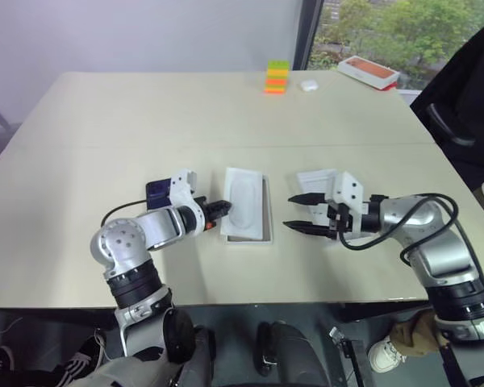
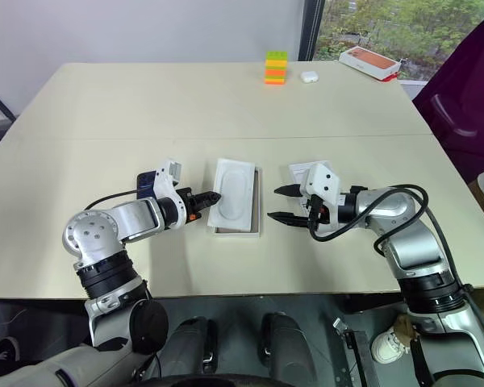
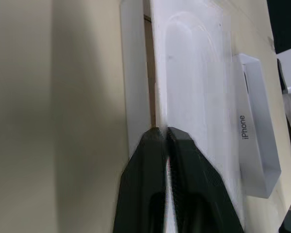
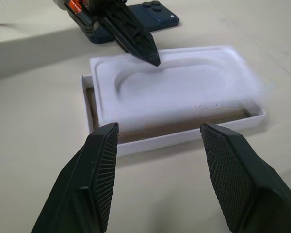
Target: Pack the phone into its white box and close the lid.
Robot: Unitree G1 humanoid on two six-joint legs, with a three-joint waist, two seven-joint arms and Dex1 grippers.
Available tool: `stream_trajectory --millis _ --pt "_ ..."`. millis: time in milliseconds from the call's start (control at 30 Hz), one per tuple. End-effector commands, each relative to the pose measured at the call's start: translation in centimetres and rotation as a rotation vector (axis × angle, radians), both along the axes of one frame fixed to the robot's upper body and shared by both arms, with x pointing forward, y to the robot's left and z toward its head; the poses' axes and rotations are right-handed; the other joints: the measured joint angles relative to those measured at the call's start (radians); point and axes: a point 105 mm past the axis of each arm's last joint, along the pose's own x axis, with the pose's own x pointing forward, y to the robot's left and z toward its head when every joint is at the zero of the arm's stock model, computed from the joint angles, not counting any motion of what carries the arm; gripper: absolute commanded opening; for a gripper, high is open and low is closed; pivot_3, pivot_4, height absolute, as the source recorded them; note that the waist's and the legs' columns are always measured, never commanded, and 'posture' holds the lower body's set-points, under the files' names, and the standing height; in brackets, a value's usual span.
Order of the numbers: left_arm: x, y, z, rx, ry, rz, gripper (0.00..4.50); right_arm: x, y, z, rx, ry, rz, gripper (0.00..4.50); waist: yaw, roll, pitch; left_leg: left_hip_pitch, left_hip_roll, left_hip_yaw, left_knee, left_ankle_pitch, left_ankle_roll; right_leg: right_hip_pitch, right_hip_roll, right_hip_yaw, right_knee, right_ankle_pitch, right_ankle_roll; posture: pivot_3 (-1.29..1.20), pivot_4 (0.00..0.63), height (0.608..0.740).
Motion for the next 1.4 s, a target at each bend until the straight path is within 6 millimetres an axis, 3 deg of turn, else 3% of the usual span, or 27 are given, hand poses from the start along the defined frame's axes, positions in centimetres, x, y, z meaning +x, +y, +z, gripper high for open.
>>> stream_trajectory --millis 33,67,267,433,533,633,767,1000,1067,1200,1400 --pt "-0.2 -0.8 0.9 0.016 -0.039 -0.044 1.44 0.3 0.4 0.7 0.008 -0.047 0.005 2.84 0.001 0.0 0.0 0.0 0.0 0.0 0.0 0.0 0.0 0.0 0.0 0.0 0.0 0.0 0.0 0.0 0.15 0.74" --pt "-0.2 -0.8 1.1 0.017 -0.05 -0.054 2.09 0.3 0.6 0.7 0.011 -0.048 0.007 2.84 0.001 0.0 0.0 0.0 0.0 0.0 0.0 0.0 0.0 0.0 0.0 0.0 0.0 0.0 0.0 0.0 0.15 0.74" --pt "-0.3 -0.6 2.4 0.014 -0.106 -0.103 2.09 1.0 1.2 0.8 0.035 -0.056 -0.005 2.84 -0.003 0.0 0.0 0.0 0.0 0.0 0.0 0.0 0.0 0.0 0.0 0.0 0.0 0.0 0.0 0.0 0.15 0.74" --pt "-1.1 0.6 3.8 0.132 -0.212 -0.162 2.09 2.2 2.3 1.9 0.112 -0.061 -0.053 2.84 -0.003 0.0 0.0 0.0 0.0 0.0 0.0 0.0 0.0 0.0 0.0 0.001 0.001 0.002 -0.003 0.0 0.15 0.74" --pt "-1.5 2.5 3.2 0.273 -0.245 -0.19 2.09 2.4 3.6 2.4 0.151 -0.051 -0.046 2.84 -0.006 0.0 0.0 0.0 0.0 0.0 -0.001 0.0 0.0 -0.001 0.0 0.001 0.001 0.002 -0.004 0.0 0.15 0.74" --pt "-1.2 4.2 4.4 0.308 -0.394 -0.158 2.07 2.9 5.2 2.4 0.154 -0.071 -0.064 1.92 -0.009 0.0 0.0 0.002 0.0 -0.001 -0.002 0.0 -0.001 -0.001 0.0 0.003 0.001 0.002 -0.004 0.0 0.15 0.74" --pt "-0.5 6.9 5.0 0.325 -0.504 -0.094 2.07 4.1 7.2 2.2 0.135 -0.119 -0.096 0.07 -0.007 0.001 0.0 0.001 0.0 0.0 -0.002 0.001 -0.001 -0.003 0.0 0.003 0.001 0.002 -0.005 0.0 0.15 0.74" --pt "-1.6 9.7 6.0 0.286 -0.69 -0.104 2.07 5.1 9.9 -0.5 -0.013 -0.183 -0.126 0.07 -0.006 0.001 0.0 0.0 0.0 0.001 -0.004 0.001 -0.001 -0.004 -0.001 0.003 0.0 0.002 -0.005 0.0 0.15 0.74" --pt "-1.9 10.3 6.1 0.346 -0.783 -0.091 2.07 5.4 9.8 -1.4 -0.081 -0.215 -0.137 0.07 -0.006 0.001 0.0 0.0 0.0 0.001 -0.004 0.001 -0.001 -0.004 -0.002 0.003 0.0 0.002 -0.005 0.0 0.15 0.74" --pt "-2.3 10.8 5.6 0.406 -0.8 -0.099 2.07 5.9 9.6 -2.8 -0.156 -0.241 -0.154 0.07 -0.003 0.001 0.0 0.0 0.0 0.001 -0.004 0.001 -0.001 -0.004 -0.002 0.003 0.0 0.002 -0.005 0.0 0.15 0.74" --pt "-2.0 10.2 5.4 0.391 -0.803 -0.096 2.07 4.3 9.3 -4.2 -0.254 -0.234 -0.05 0.07 -0.002 0.001 0.0 0.0 0.0 0.001 -0.004 0.001 -0.001 -0.004 -0.002 0.003 0.0 0.002 -0.004 0.0 0.15 0.74"
